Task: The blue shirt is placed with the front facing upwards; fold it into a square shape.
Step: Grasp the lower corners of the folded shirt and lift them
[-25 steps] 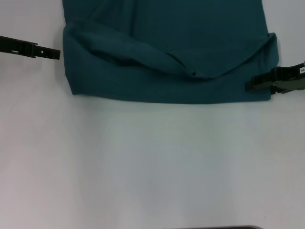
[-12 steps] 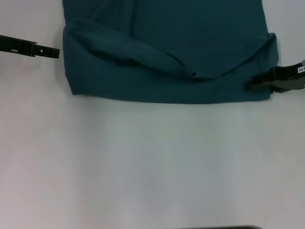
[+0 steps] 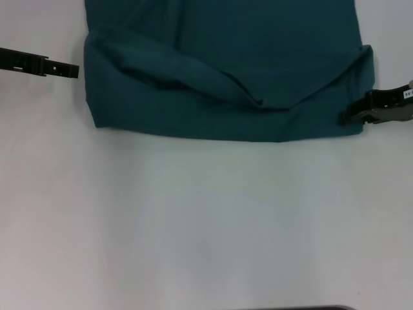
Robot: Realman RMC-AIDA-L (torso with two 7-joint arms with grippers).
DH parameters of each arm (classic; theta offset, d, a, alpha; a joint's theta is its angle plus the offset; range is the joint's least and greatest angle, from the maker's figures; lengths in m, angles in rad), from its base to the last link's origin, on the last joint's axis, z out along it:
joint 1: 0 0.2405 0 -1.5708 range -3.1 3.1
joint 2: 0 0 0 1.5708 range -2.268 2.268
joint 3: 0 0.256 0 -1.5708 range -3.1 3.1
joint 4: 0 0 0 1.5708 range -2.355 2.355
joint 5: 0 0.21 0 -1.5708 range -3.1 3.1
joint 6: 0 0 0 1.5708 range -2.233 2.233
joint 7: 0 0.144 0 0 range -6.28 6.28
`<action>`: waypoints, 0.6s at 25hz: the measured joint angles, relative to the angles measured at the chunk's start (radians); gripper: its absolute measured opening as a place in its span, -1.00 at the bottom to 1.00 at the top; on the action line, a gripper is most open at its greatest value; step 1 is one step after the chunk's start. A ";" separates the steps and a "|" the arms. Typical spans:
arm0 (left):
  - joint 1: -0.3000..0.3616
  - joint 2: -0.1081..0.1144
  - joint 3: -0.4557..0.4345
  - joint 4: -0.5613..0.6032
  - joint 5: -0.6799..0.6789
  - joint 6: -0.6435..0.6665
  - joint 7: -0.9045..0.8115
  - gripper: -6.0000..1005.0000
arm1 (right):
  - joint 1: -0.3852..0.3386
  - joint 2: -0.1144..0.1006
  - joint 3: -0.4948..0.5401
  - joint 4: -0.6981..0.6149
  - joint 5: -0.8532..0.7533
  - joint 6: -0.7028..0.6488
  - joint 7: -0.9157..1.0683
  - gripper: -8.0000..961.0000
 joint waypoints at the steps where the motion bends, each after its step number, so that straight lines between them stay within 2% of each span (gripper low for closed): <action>1: 0.001 0.000 0.000 0.000 0.000 0.000 0.000 0.62 | 0.000 0.000 0.000 0.000 0.000 -0.003 0.001 -0.14; 3: 0.001 0.000 0.000 0.000 -0.001 -0.001 0.000 0.62 | -0.001 0.000 0.000 0.000 0.000 -0.010 0.001 -0.34; 11: 0.001 -0.001 0.000 0.004 0.003 0.000 0.000 0.62 | 0.000 -0.009 0.000 0.000 0.000 -0.033 0.006 -0.81; 15: 0.001 -0.002 0.004 0.005 0.004 0.009 0.002 0.62 | 0.000 -0.011 0.000 0.000 0.000 -0.040 0.007 -0.87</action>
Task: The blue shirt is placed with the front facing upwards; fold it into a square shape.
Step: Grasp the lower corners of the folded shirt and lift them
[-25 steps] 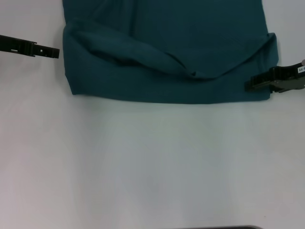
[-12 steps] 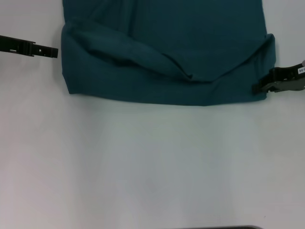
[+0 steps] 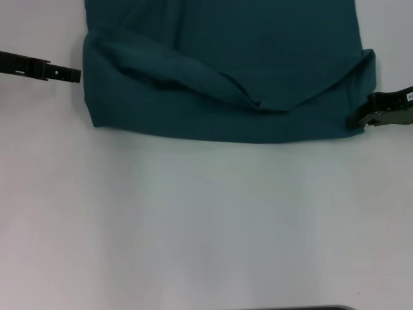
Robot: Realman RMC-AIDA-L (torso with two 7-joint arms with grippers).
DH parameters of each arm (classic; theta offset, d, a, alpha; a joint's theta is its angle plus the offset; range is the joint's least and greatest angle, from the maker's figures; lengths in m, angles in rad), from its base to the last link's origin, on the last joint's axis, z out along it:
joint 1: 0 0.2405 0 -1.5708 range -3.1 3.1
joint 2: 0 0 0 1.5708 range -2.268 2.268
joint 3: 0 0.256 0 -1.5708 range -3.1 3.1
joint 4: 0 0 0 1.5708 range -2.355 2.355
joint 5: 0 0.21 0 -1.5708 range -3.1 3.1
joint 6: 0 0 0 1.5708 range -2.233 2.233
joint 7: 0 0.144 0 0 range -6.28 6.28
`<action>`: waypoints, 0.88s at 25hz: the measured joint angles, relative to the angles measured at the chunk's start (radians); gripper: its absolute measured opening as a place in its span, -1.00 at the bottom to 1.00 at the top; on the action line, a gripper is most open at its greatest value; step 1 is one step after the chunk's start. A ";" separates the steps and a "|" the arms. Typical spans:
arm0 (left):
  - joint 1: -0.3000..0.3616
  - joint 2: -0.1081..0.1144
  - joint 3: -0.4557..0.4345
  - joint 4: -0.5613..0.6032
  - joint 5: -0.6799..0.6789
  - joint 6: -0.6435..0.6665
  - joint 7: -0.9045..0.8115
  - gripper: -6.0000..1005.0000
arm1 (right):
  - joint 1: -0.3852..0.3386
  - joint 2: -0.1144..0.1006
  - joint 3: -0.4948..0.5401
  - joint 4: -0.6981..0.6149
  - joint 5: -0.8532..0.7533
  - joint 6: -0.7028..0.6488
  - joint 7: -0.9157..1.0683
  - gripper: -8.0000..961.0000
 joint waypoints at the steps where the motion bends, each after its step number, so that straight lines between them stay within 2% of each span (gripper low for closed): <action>1: 0.000 0.000 0.001 0.000 0.000 0.004 0.002 0.62 | 0.000 0.000 0.000 0.000 0.000 0.000 0.000 -0.89; 17: -0.001 0.007 0.007 0.033 0.042 0.087 0.010 0.62 | -0.004 0.000 -0.002 0.000 0.000 -0.010 0.002 -0.90; 22: 0.012 -0.015 0.005 0.036 0.047 0.081 0.042 0.62 | 0.001 0.003 -0.002 0.000 0.000 -0.011 -0.002 -0.90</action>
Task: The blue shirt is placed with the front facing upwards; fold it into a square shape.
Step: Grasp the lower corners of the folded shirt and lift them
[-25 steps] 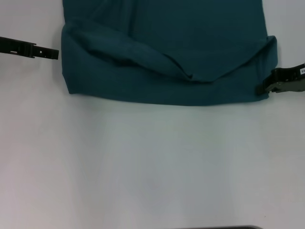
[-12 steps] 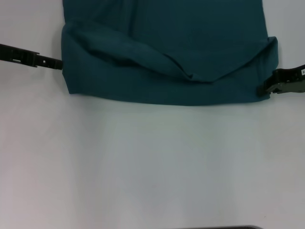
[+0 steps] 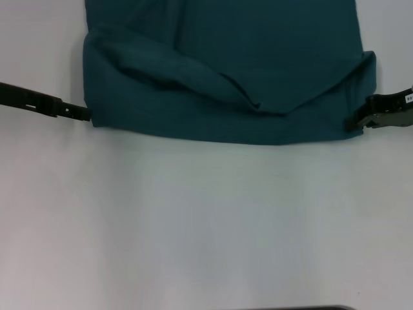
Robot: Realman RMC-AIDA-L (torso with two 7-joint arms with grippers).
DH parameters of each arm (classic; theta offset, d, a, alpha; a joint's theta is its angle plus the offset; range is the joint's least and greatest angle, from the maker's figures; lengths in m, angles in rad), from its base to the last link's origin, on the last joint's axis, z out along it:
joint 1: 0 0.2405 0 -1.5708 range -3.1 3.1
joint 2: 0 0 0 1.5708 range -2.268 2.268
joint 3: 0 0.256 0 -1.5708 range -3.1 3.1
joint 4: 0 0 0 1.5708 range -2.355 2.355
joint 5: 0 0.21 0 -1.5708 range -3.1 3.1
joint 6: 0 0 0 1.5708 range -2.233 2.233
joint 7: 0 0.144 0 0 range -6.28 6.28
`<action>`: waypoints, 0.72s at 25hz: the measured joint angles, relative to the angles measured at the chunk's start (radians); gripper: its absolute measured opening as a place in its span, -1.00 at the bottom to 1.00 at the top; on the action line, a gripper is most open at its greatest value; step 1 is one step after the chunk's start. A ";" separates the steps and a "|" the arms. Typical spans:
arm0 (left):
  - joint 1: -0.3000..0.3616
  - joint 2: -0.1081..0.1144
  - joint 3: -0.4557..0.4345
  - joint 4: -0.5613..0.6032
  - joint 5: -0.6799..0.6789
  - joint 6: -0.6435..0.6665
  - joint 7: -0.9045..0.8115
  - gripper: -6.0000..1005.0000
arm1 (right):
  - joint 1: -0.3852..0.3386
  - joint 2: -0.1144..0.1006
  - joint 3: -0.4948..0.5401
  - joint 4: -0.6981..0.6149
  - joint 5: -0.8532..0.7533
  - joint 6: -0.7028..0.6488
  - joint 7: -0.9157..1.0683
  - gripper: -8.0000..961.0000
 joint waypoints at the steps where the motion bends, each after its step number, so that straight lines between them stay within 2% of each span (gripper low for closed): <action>1: 0.000 -0.001 -0.001 0.003 -0.001 -0.001 0.003 0.62 | 0.001 0.000 0.000 0.000 0.000 0.000 -0.001 -0.90; 4: -0.003 -0.007 -0.004 0.007 -0.003 -0.002 0.010 0.62 | 0.001 0.000 0.000 0.000 0.000 0.000 -0.003 -0.90; 12: -0.014 -0.042 -0.005 0.005 -0.009 -0.021 0.050 0.62 | -0.005 0.000 0.000 0.000 0.004 -0.001 -0.012 -0.90; 18: -0.020 -0.050 -0.009 0.006 -0.012 -0.024 0.065 0.62 | -0.008 -0.001 0.000 0.000 0.005 0.001 -0.013 -0.90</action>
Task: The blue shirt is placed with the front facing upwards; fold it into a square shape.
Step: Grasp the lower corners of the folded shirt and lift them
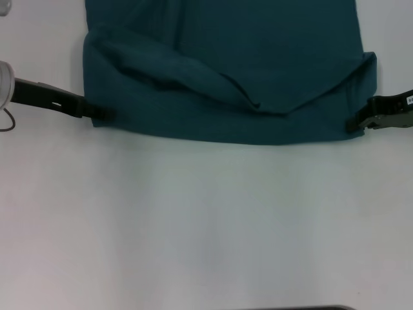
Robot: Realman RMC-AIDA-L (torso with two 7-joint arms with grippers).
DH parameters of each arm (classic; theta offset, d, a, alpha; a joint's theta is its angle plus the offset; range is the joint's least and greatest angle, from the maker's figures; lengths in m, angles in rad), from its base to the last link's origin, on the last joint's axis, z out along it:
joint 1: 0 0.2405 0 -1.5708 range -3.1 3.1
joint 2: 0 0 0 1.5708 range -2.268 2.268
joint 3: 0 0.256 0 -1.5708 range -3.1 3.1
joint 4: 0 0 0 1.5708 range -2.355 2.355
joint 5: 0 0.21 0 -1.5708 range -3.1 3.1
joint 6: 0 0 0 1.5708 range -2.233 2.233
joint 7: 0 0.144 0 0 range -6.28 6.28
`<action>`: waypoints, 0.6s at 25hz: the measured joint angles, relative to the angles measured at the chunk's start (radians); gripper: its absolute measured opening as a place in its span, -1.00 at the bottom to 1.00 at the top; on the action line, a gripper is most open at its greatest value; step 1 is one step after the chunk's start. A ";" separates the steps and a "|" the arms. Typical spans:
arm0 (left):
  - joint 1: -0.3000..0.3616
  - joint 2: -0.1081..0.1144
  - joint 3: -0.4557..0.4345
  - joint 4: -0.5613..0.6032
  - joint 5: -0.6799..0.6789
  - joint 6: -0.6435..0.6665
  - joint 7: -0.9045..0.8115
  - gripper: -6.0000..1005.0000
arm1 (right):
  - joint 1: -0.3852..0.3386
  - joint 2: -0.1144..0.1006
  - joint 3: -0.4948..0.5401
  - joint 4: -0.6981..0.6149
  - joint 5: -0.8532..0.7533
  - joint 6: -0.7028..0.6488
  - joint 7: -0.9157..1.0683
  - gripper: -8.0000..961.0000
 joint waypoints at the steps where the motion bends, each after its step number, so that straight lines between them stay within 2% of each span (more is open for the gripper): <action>1: 0.000 -0.001 0.000 0.000 0.000 0.000 0.002 0.62 | 0.000 0.000 0.000 0.000 0.000 0.000 -0.001 -0.90; 9: 0.000 -0.002 0.000 0.003 -0.001 -0.002 0.005 0.62 | 0.002 0.000 0.002 0.000 0.001 0.004 -0.002 -0.91; 15: -0.002 -0.002 0.007 0.005 0.001 -0.003 0.007 0.51 | 0.005 0.000 0.005 0.000 0.001 0.005 -0.002 -0.91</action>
